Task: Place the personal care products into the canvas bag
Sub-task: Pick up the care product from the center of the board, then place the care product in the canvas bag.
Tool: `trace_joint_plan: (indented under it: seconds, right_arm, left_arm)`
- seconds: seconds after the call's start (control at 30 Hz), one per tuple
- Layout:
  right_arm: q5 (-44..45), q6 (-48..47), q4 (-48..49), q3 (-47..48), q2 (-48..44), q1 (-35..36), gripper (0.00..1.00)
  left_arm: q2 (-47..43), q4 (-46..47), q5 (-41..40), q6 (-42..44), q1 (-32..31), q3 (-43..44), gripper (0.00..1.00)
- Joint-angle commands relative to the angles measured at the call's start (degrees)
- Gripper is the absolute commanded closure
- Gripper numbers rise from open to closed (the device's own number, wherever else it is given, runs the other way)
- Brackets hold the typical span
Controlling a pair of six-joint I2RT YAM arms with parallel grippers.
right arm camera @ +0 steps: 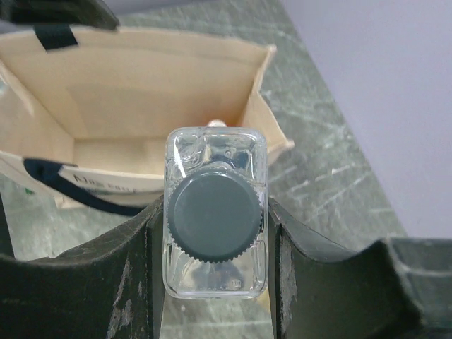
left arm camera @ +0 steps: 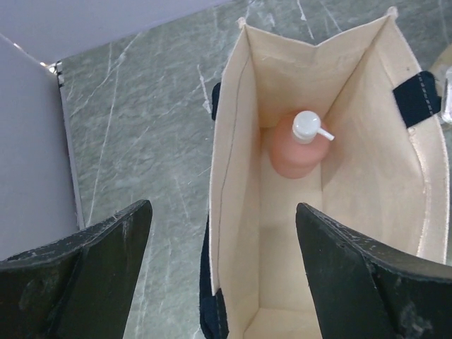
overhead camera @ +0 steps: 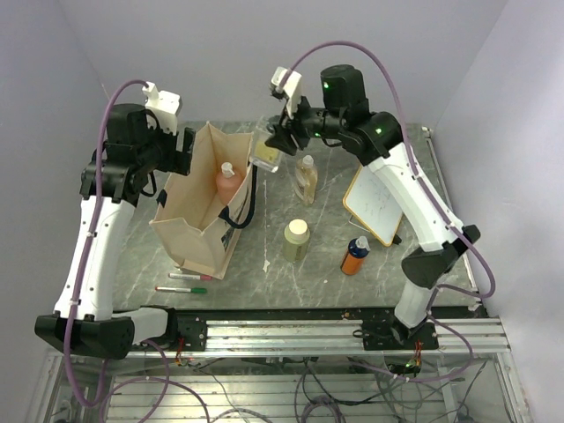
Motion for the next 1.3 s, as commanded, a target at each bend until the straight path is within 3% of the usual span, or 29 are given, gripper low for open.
trace_joint_plan:
  seconds: [0.0, 0.23, 0.47, 0.97, 1.27]
  right_arm:
    - [2.3, 0.7, 2.2, 12.6, 2.0, 3.4, 1.0]
    - [2.2, 1.7, 0.6, 26.7, 10.6, 7.6, 1.0]
    - [1.1, 1.8, 3.6, 33.0, 19.5, 9.2, 1.0]
    - [-2.6, 0.5, 10.9, 19.7, 26.4, 9.4, 1.0]
    - [-2.8, -0.1, 13.3, 17.5, 30.9, 9.3, 1.0]
  left_arm:
    - [-0.5, 1.6, -4.5, 0.6, 1.3, -1.8, 0.08]
    - [0.5, 2.4, -4.0, -0.2, 3.2, -5.1, 0.12]
    - [0.9, 2.7, 0.0, -1.3, 5.4, -7.9, 0.19]
    - [1.9, 5.1, 5.1, -1.8, 6.1, -11.1, 0.39]
    - [3.4, 4.6, 5.9, -1.3, 6.1, -10.6, 0.53]
